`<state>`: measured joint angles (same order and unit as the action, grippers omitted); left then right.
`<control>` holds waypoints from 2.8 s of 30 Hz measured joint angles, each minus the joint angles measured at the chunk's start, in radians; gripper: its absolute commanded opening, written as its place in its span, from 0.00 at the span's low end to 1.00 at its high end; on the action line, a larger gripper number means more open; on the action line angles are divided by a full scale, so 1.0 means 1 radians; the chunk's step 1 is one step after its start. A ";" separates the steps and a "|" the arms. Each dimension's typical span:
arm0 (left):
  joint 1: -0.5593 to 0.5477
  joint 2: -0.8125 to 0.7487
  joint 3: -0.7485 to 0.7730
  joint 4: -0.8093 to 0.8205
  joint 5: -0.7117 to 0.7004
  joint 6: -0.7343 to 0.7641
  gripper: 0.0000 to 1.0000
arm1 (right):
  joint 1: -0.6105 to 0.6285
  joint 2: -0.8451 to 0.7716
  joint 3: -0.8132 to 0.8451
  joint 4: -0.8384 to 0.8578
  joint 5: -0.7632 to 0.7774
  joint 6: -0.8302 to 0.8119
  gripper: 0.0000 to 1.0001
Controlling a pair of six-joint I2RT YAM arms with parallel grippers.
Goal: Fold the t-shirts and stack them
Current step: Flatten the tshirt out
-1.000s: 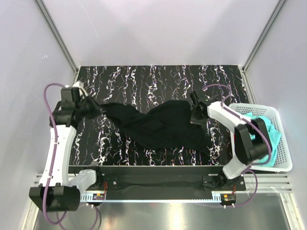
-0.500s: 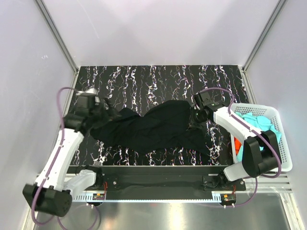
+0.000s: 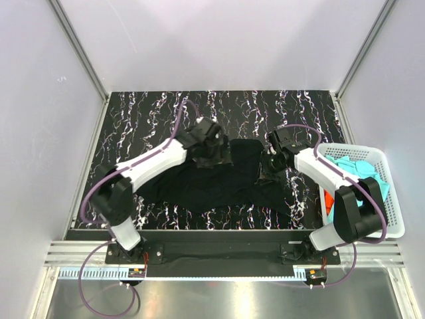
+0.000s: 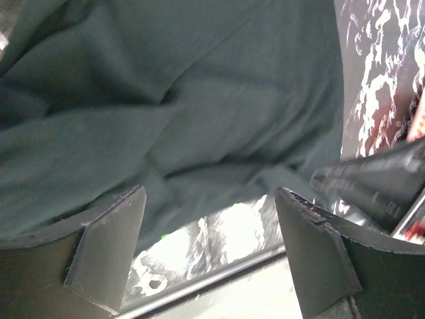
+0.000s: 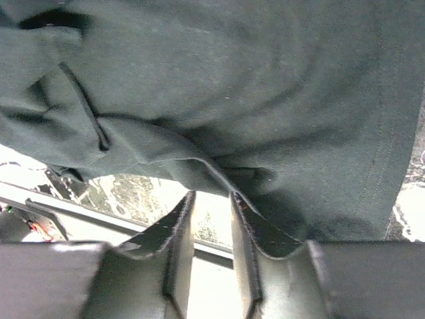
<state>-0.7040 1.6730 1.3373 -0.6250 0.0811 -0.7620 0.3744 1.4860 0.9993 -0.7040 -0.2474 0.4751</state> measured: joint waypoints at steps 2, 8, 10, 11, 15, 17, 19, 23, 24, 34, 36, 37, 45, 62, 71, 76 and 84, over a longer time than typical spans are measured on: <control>-0.027 0.072 0.072 -0.007 -0.041 -0.019 0.85 | -0.010 0.000 -0.017 0.001 -0.005 -0.001 0.37; -0.037 0.195 0.153 -0.038 -0.135 -0.127 0.99 | -0.053 0.001 -0.054 -0.007 -0.014 -0.004 0.38; -0.035 0.213 0.153 -0.070 -0.173 -0.156 0.99 | -0.059 0.004 -0.053 -0.005 -0.024 -0.010 0.38; -0.034 0.216 0.153 -0.084 -0.185 -0.164 0.99 | -0.060 0.007 -0.053 -0.005 -0.027 -0.012 0.38; -0.022 0.242 0.186 -0.132 -0.219 -0.172 0.98 | -0.061 0.051 -0.038 -0.003 -0.037 -0.019 0.38; -0.018 0.259 0.209 -0.142 -0.226 -0.175 0.97 | -0.061 0.075 -0.032 0.000 -0.044 -0.021 0.38; -0.014 0.275 0.221 -0.145 -0.233 -0.178 0.97 | -0.061 0.095 -0.029 0.001 -0.051 -0.023 0.38; -0.003 0.314 0.224 -0.160 -0.238 -0.176 0.93 | -0.061 0.119 -0.028 0.006 -0.062 -0.023 0.38; 0.000 0.327 0.224 -0.164 -0.238 -0.173 0.88 | -0.061 0.124 -0.028 0.009 -0.063 -0.023 0.38; 0.025 0.376 0.224 -0.182 -0.234 -0.113 0.27 | -0.064 0.208 -0.019 0.036 -0.073 -0.006 0.36; 0.025 0.371 0.222 -0.181 -0.233 -0.098 0.17 | -0.065 0.220 -0.014 0.037 -0.073 -0.002 0.36; 0.025 0.364 0.219 -0.180 -0.232 -0.088 0.13 | -0.065 0.229 -0.008 0.039 -0.074 0.001 0.36; 0.024 0.204 0.192 -0.185 -0.213 0.002 0.56 | -0.068 0.283 0.027 0.053 -0.085 0.017 0.36; 0.026 0.274 0.112 -0.106 -0.037 0.105 0.37 | -0.068 0.296 0.094 0.076 -0.116 0.057 0.36; 0.033 0.256 0.086 -0.093 -0.036 0.151 0.00 | -0.068 0.368 0.122 0.089 -0.121 0.079 0.35; 0.033 0.079 -0.003 -0.092 -0.042 0.152 0.00 | -0.068 0.396 0.148 0.090 -0.132 0.084 0.34; 0.034 -0.581 -0.315 -0.143 -0.059 0.048 0.00 | -0.068 0.406 0.161 0.090 -0.132 0.082 0.34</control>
<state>-0.6701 1.0924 1.0225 -0.7677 0.0219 -0.7139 0.3061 1.8923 1.1603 -0.6140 -0.3794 0.5571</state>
